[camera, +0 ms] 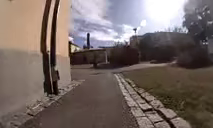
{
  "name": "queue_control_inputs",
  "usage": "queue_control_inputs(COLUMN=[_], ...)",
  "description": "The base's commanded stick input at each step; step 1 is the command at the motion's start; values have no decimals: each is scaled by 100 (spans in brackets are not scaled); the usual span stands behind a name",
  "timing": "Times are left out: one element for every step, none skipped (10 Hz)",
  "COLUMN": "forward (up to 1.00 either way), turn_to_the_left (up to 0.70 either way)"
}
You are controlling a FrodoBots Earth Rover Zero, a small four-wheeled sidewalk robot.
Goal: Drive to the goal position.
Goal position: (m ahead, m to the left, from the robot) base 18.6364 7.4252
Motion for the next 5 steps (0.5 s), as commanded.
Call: queue_control_inputs(forward=[70,70,70,70,70], turn_to_the_left=[0,8,33,32,0])
